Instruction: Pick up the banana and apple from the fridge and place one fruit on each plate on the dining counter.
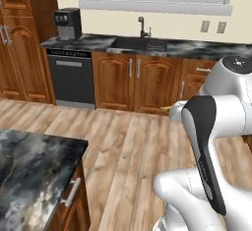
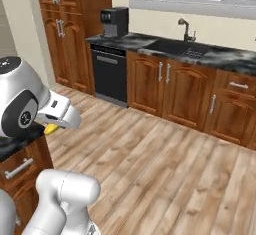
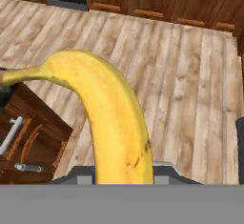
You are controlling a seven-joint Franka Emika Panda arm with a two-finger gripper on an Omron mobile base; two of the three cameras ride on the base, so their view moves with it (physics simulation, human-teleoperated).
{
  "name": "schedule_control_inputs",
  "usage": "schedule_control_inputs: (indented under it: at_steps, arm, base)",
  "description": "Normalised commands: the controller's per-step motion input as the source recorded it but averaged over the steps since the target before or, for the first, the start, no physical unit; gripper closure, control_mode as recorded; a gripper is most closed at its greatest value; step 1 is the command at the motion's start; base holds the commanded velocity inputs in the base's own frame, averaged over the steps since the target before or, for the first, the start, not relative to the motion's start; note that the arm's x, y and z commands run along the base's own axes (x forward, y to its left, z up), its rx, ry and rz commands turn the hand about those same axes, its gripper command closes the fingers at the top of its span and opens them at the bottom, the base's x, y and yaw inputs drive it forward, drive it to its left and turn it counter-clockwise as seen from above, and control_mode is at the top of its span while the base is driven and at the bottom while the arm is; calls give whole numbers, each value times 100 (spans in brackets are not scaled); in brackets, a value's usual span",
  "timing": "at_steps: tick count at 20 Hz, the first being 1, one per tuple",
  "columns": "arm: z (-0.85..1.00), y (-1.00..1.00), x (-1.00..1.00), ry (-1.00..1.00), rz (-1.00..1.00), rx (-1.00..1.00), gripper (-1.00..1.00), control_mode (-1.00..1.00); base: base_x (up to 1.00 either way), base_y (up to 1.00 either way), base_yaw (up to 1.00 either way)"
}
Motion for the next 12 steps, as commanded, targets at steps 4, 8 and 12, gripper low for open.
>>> schedule_control_inputs:
  at_steps: [4, 8, 12]
  arm:
    - [0, 0, 0, 0, 0, 0, 100, 100]
    - [0, 0, 0, 0, 0, 0, 100, 100]
    - [0, 0, 0, 0, 0, 0, 100, 100]
  base:
    - [34, -35, 88]
    - [6, -78, 75]
    - [0, -78, 74]
